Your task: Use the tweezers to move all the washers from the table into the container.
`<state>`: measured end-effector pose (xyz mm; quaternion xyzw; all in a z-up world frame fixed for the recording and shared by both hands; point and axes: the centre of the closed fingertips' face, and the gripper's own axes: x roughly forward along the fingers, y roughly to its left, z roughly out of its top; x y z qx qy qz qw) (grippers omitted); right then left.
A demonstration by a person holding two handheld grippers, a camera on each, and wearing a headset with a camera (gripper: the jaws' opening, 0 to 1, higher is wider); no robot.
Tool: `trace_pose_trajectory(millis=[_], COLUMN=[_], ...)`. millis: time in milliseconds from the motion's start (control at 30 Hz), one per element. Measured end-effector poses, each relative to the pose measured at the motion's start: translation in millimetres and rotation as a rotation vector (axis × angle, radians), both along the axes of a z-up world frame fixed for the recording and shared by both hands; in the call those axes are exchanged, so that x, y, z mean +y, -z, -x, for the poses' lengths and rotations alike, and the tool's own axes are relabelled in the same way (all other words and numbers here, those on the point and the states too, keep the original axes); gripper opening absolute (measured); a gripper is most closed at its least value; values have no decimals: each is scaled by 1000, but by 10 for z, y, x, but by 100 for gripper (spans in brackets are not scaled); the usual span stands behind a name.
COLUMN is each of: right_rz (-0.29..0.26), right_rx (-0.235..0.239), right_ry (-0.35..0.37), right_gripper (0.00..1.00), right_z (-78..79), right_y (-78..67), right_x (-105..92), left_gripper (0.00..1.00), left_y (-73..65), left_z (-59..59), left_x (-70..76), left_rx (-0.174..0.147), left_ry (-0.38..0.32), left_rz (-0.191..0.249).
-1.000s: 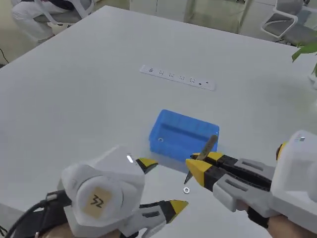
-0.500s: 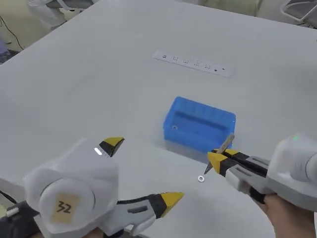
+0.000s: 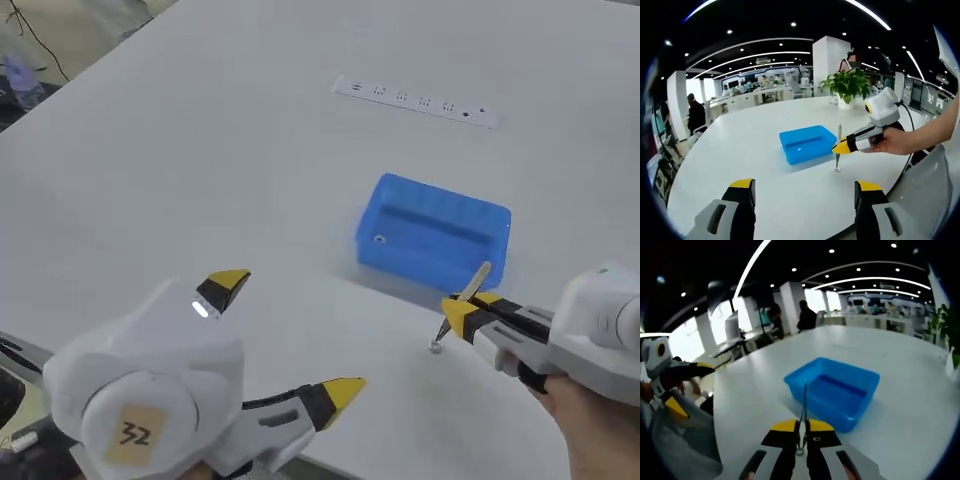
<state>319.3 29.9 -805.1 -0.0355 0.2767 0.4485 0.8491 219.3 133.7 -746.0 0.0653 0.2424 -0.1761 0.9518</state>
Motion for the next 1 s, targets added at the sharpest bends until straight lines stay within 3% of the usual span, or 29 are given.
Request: trace_pose_trajectory(millis=[167,367,1000], right_rz=[32,15,36], right_rx=[-28,-17,-9], right_ry=[-21,-10,5], right_gripper=[3,4,3], right_z=[-13,-25,128], right_y=[39,60,65], right_x=[-21,-58,-161], left_gripper=[82,82,80], left_y=[18,25,12], left_z=[5,0,7], left_x=[5,9,-12], left_rx=[5,7,-7], left_ry=[0,3,21], left_rz=[-6,-13,-30])
